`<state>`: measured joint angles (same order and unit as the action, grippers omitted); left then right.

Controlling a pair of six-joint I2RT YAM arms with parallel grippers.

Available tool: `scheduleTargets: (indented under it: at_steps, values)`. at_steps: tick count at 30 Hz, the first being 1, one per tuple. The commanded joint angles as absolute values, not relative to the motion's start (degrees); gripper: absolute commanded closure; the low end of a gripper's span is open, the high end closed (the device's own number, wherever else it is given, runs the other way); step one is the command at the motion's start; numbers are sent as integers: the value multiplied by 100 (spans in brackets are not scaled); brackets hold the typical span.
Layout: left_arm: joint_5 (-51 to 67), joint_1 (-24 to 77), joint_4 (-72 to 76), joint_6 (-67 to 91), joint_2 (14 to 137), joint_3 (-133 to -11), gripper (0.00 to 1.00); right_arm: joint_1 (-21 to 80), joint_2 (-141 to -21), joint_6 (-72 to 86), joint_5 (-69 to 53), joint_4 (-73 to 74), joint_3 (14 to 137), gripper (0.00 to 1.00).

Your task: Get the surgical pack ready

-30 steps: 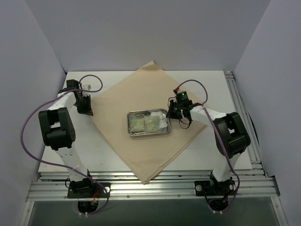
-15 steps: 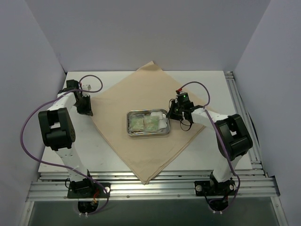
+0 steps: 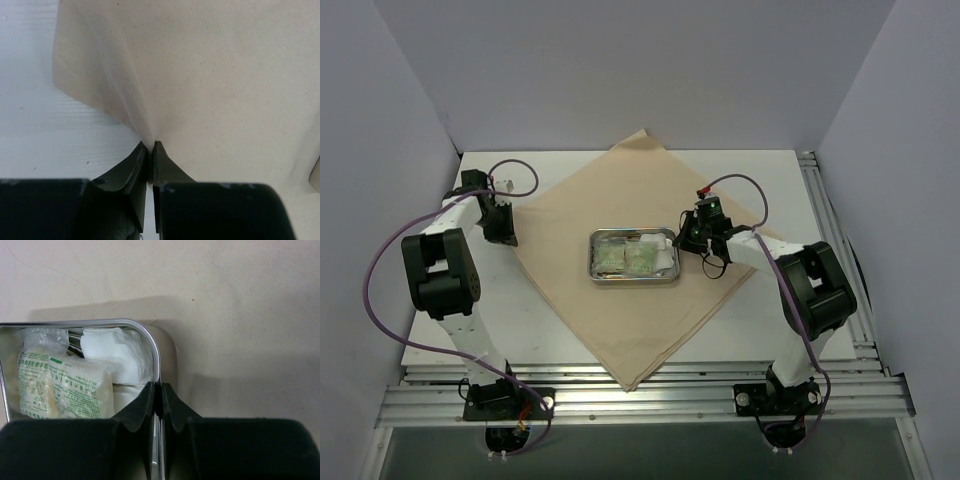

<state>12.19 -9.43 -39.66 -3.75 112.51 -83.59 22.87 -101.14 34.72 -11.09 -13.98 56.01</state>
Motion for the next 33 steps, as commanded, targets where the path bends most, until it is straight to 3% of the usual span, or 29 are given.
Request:
scheduleTargets:
  at_steps: [1, 5, 10, 11, 16, 22, 26, 33]
  values:
    - [1143, -958, -3893, -483, 10960, -8358, 86, 2268, -10046, 3516, -1133, -1714, 5748, 100]
    - [941, -967, -3902, -571, 10872, -8367, 75, 2329, -9766, 3226, -1055, -1363, 5766, 65]
    - [659, -967, -3946, -685, 10548, -8350, 37, 2978, -8870, 2349, -160, 39, 6327, 44]
    - [642, -967, -3972, -729, 10495, -8350, 34, 3188, -8807, 1990, 199, 366, 6598, 42]
    - [624, -1037, -4235, -835, 9925, -8306, 27, 5454, -9042, 1626, 974, 1965, 7040, 41]
    - [685, -1151, -4692, -1160, 9099, -8060, 19, 7809, -10070, 2214, 1590, 2671, 7417, 38]
    - [764, -1178, -4913, -1370, 8588, -7884, 8, 8567, -10529, 2425, 1784, 2698, 7576, 36]
    - [922, -1187, -5221, -1415, 8095, -7779, 7, 9052, -10872, 2874, 2311, 2803, 7366, 37]
